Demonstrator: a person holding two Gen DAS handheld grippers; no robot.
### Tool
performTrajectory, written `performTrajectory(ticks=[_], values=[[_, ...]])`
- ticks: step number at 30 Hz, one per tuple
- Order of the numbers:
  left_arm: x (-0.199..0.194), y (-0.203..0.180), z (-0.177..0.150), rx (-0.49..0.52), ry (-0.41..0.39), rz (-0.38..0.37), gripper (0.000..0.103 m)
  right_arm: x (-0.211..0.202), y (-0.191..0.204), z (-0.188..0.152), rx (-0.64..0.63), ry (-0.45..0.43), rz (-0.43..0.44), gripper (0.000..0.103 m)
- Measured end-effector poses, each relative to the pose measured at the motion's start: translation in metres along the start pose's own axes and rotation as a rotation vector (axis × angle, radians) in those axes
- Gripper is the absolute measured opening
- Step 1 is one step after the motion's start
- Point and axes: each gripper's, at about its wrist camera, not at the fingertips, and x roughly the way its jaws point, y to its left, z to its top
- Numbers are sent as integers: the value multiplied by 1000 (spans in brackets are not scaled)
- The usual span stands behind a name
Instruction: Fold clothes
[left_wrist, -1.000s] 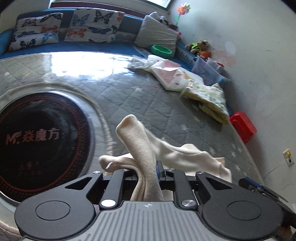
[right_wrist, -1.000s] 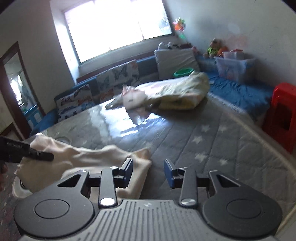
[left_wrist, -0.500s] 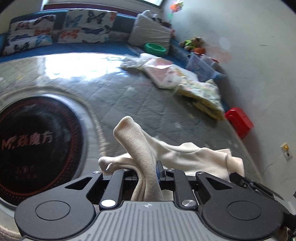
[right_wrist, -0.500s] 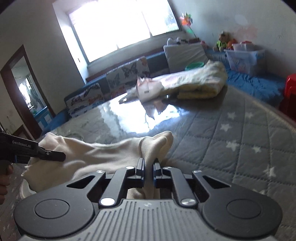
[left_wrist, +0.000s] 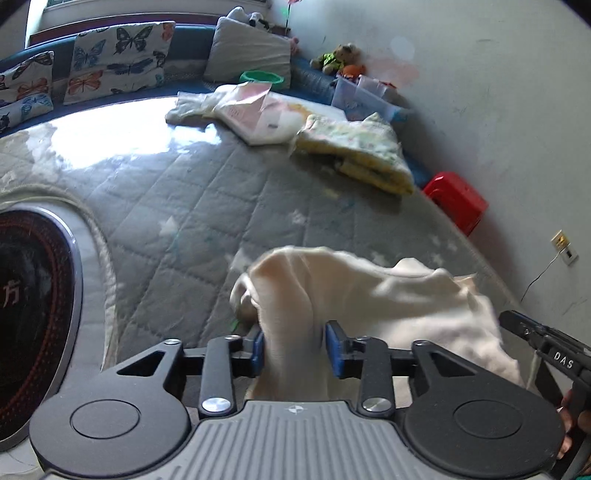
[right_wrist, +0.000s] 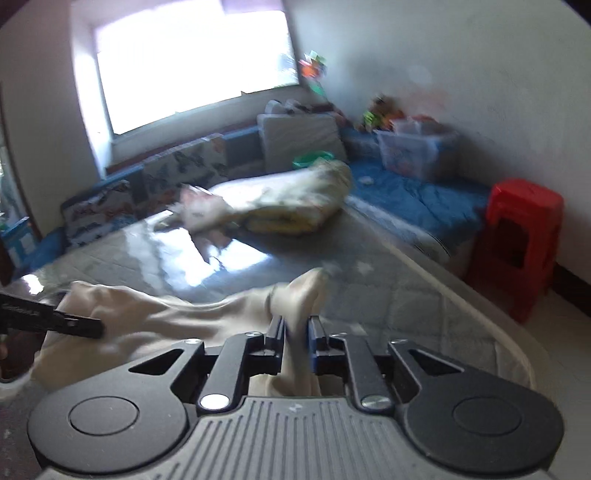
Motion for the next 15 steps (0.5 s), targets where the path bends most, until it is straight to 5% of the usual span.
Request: performTrajectory(ticks=[7,15], values=[[-19,-11,11,89,-123,66,48,1,14,6,-75,-38,20,24],[22,-44,19,222,-72,-7,32,50,60,17,-160,24,129,26]])
